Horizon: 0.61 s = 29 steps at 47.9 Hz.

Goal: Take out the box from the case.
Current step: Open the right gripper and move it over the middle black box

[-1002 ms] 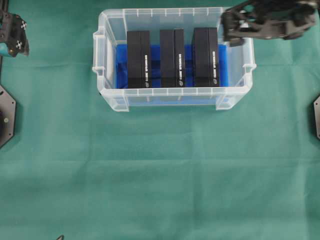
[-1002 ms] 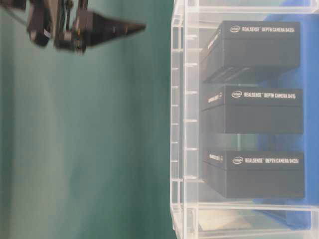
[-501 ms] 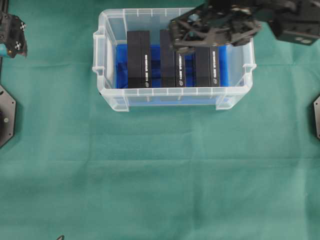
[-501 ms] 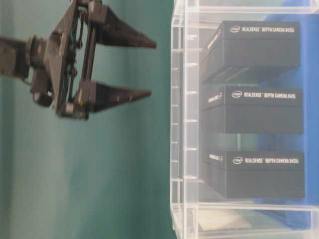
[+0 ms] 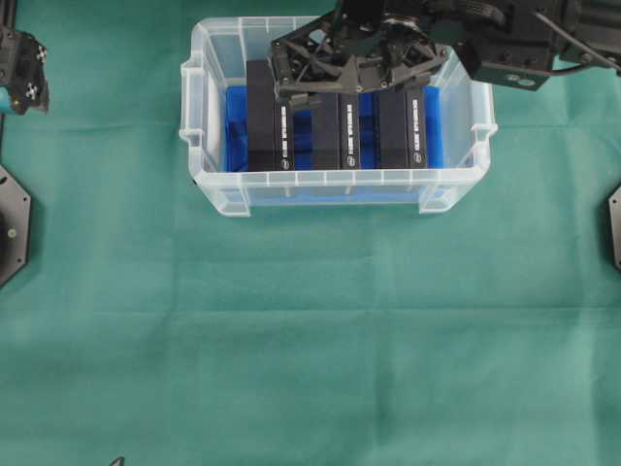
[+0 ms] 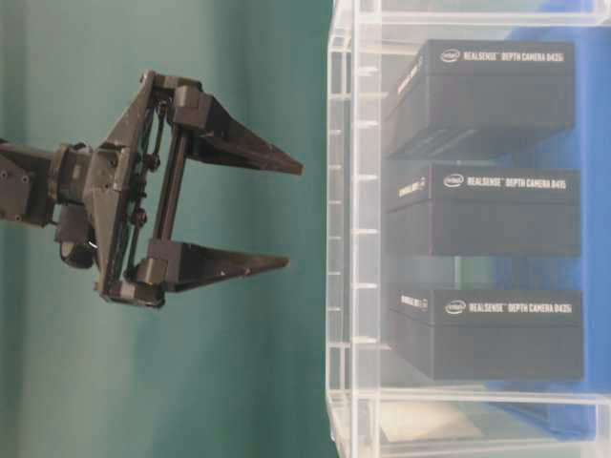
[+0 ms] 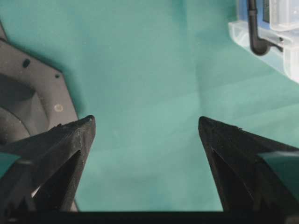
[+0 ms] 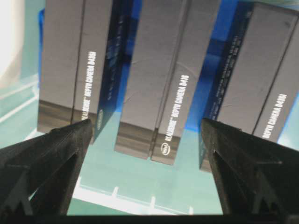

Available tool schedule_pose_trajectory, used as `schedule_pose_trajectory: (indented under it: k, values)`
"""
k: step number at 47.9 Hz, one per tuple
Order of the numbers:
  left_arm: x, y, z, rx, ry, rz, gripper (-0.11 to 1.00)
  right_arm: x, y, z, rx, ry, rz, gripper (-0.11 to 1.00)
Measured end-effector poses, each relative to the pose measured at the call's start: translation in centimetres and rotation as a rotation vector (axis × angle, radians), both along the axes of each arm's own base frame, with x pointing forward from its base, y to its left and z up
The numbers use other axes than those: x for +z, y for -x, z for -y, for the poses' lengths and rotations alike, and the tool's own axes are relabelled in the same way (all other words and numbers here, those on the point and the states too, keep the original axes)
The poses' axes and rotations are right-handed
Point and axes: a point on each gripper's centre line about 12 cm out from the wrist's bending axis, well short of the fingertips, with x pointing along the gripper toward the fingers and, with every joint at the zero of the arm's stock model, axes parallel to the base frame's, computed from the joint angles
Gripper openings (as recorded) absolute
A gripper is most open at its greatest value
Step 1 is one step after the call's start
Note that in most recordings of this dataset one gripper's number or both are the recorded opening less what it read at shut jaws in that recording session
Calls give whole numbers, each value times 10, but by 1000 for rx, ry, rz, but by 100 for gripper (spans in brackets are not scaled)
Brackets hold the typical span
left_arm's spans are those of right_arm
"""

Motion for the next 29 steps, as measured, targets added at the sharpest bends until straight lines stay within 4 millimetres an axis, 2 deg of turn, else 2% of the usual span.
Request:
schedule_pose_trajectory:
  k: [29]
  values:
    - [0,2,1,0,1,-1,92,-1,-1,-1,1,-4,-2,93]
